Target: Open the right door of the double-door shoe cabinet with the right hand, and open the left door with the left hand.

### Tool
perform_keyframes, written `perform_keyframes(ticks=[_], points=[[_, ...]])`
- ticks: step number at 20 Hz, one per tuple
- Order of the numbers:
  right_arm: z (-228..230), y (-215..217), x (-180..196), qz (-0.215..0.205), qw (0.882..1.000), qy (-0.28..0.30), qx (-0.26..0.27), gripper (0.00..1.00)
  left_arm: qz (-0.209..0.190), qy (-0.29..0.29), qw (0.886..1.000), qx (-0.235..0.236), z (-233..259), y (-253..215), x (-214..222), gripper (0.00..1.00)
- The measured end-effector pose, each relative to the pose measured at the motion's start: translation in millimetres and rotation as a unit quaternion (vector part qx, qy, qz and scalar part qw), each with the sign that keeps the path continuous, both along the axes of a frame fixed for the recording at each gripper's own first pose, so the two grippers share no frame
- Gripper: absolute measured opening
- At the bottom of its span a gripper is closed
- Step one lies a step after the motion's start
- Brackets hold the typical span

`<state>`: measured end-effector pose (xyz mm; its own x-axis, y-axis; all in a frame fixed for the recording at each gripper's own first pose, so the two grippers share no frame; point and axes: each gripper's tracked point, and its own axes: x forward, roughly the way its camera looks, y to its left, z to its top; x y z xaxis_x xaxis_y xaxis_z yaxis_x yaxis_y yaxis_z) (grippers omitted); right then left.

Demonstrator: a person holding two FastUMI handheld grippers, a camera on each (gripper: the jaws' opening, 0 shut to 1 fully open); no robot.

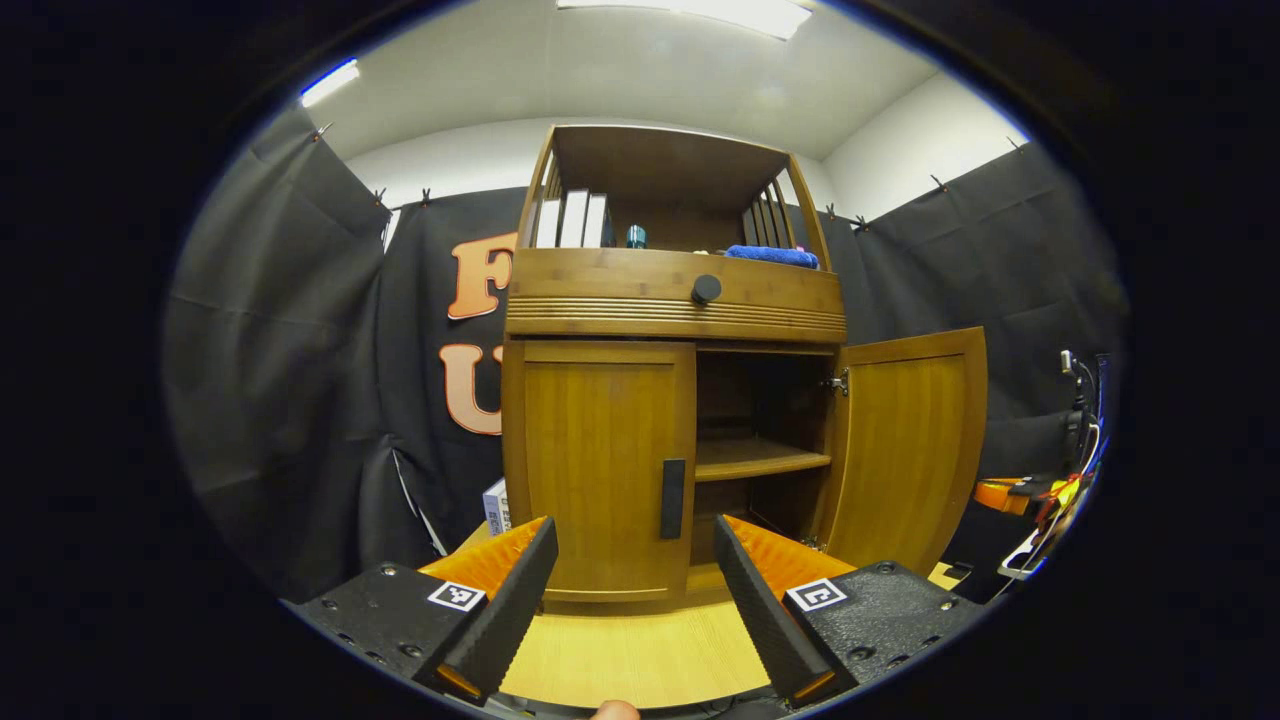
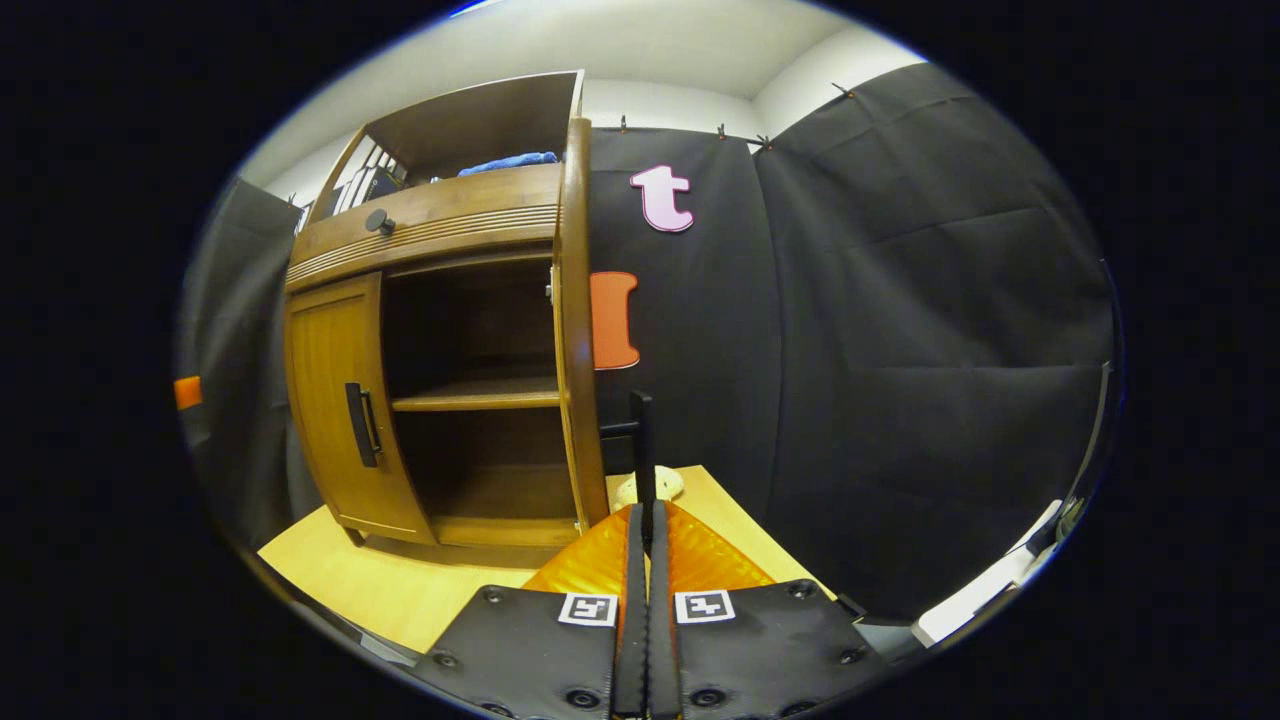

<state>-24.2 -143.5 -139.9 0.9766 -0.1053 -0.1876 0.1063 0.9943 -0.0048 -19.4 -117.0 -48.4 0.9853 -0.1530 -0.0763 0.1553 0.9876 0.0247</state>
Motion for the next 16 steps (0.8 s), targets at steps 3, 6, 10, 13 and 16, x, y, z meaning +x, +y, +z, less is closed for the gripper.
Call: perform_keyframes(ticks=[3,6,10,13,16], points=[[8,2,-9,0.000,1.000,-0.009,-0.006,0.08,-0.006,0.011,1.000,-0.003,-11,-13,15,0.92],[15,-1,-13,-0.004,1.000,-0.017,0.000,0.13,-0.012,0.015,1.000,-0.003,-20,-25,37,0.92],[23,-14,-19,-0.018,0.999,-0.029,0.002,0.30,-0.013,0.023,1.000,-0.004,-32,-33,67,0.92],[26,-24,-20,-0.026,0.999,-0.030,0.008,0.33,-0.015,0.025,1.000,-0.012,-38,-44,90,0.94],[29,-29,-20,-0.030,0.999,-0.032,0.010,0.44,-0.016,0.026,0.999,-0.014,-44,-51,112,0.94]])
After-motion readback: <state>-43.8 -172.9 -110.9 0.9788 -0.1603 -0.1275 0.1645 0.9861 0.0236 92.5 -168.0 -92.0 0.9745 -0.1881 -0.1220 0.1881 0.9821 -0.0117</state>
